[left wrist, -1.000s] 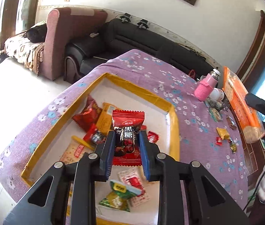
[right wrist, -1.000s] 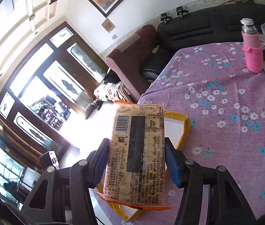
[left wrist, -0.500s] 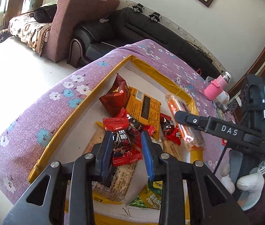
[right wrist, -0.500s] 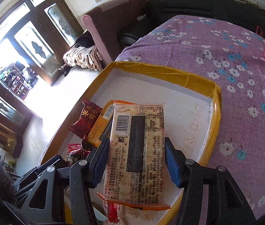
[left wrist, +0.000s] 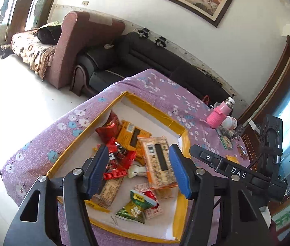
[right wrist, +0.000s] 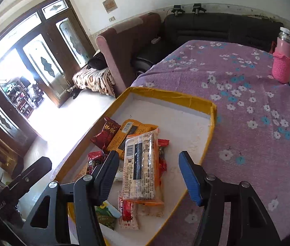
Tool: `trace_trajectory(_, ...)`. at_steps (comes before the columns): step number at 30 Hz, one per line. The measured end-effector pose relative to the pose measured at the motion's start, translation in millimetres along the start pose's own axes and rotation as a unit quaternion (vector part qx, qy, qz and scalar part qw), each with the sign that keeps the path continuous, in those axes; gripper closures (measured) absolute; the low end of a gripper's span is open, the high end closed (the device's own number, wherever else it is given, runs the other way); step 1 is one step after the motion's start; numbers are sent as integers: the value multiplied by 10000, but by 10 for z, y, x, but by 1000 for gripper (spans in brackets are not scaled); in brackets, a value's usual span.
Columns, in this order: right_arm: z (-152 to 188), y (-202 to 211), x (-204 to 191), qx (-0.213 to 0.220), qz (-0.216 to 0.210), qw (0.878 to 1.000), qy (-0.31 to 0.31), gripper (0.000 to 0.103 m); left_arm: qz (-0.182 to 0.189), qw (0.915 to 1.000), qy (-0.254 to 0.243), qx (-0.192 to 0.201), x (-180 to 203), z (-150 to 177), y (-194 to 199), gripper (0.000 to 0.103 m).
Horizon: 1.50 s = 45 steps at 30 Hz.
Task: Organize snacks
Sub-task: 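Carry the cracker pack and red candy into the yellow tray and release, then grasp a red candy on the table with the right tool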
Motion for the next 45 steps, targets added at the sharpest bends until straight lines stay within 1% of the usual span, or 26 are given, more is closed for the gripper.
trace_trajectory(1,12,124,49,173,-9,9998,-74,39,-57,9998,-114,121,97,-23,65,36)
trace_trajectory(3,66,363,152,490,-20,9986,-172,37,-73,9982,-363,481,326,-71,241,20)
trace_trajectory(5,143,573,266,738,73,9971,-181,37,135,9949,-567,826,556,-85,422,11)
trace_trajectory(6,178,662,336,820,123,9964,-190,37,324,9937,-616,875,668,-72,476,5)
trace_trajectory(7,214,732,413,871,156,9958,-225,37,532,9931,-642,824,771,-51,497,2)
trace_trajectory(8,248,794,508,891,179,9954,-294,37,705,9927,-678,711,879,-5,487,1)
trace_trajectory(10,334,915,727,918,231,9942,-516,37,543,9942,-770,516,1044,94,432,1)
trace_trajectory(11,375,967,853,931,261,9932,-642,37,518,9941,-837,466,1120,141,407,1)
trace_trajectory(14,495,1157,1307,986,403,9893,-993,36,785,9935,-783,269,1275,262,353,1)
trace_trajectory(16,559,1300,1632,1046,647,9856,-1162,36,880,9932,-756,123,1370,314,312,2)
trace_trajectory(21,633,1568,2535,1058,1276,9720,-1668,36,857,9927,-839,-131,1553,438,148,2)
trace_trajectory(24,562,1620,3017,1021,1415,9613,-2131,35,928,9918,-815,-337,1644,525,-9,2)
trace_trajectory(27,427,1539,3381,915,1360,9541,-2508,34,1012,9897,-842,-559,1708,591,-156,2)
trace_trajectory(30,186,1355,3639,780,1282,9477,-2818,34,1077,9876,-888,-714,1761,639,-280,2)
trace_trajectory(33,-124,1150,3875,741,1515,9417,-2912,34,1115,9857,-969,-805,1782,672,-379,2)
trace_trajectory(36,-422,888,4106,570,1811,9404,-2822,35,1109,9844,-1026,-905,1770,707,-470,2)
trace_trajectory(39,-594,612,4293,338,2008,9381,-2800,35,1121,9830,-1055,-1001,1741,727,-550,2)
trace_trajectory(40,-615,521,4322,249,1954,9380,-2853,35,1122,9829,-1050,-1014,1725,726,-573,2)
trace_trajectory(42,-618,324,4268,-4,1744,9425,-2853,39,1099,9832,-1011,-1047,1684,724,-624,2)
trace_trajectory(43,-609,240,4185,-112,1736,9460,-2737,42,1086,9836,-968,-1065,1664,723,-664,2)
trace_trajectory(45,-589,99,3910,-233,1677,9587,-2286,42,1094,9838,-871,-1122,1633,731,-719,2)
Point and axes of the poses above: each gripper's, at about its wrist camera, not at the fingertips, and y roughly against the way its jaws point, x to its right, z to its underside, the point moved 5 cm from there along -y, roughly the way its jaws point, and after that the axes turned 5 degrees about -y, right-handed, at the moved point
